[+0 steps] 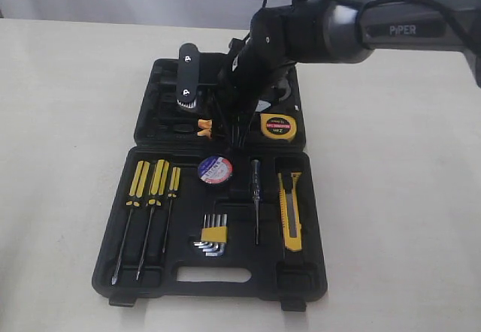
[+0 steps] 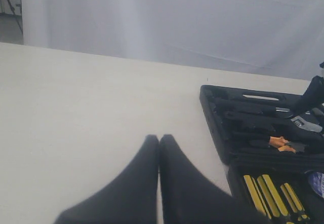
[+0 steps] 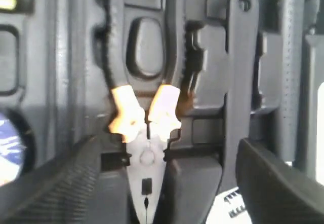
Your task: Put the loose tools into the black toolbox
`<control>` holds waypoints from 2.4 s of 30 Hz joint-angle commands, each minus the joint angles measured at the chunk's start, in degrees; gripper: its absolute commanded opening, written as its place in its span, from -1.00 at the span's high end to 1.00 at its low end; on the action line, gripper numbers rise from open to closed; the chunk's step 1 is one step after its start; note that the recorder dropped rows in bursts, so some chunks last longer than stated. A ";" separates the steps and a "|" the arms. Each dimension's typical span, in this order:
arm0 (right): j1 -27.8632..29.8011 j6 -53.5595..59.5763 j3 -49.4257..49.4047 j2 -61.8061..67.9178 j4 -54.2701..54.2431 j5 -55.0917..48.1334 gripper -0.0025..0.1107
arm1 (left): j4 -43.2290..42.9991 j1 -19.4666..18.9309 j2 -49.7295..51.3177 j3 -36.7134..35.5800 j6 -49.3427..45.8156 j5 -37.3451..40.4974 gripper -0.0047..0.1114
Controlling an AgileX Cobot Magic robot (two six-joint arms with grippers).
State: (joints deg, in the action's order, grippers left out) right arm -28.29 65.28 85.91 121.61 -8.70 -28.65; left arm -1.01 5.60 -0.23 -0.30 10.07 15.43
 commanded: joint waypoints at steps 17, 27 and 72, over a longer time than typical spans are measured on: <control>-0.03 -18.25 0.02 -32.44 -1.07 -38.59 0.96 | -0.28 0.33 0.23 0.30 -0.02 0.05 0.92; -0.03 -18.25 0.02 -40.14 -1.63 -40.59 0.96 | -0.28 0.33 0.23 0.30 -0.02 0.05 0.92; -28.95 -74.89 -7.31 -43.24 26.29 -22.47 0.96 | 0.13 0.33 0.23 0.30 -0.02 0.05 0.92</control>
State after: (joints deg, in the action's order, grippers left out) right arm -51.42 -3.37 82.56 78.58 7.05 -54.40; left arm -1.01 5.60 -0.23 -0.30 10.07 15.43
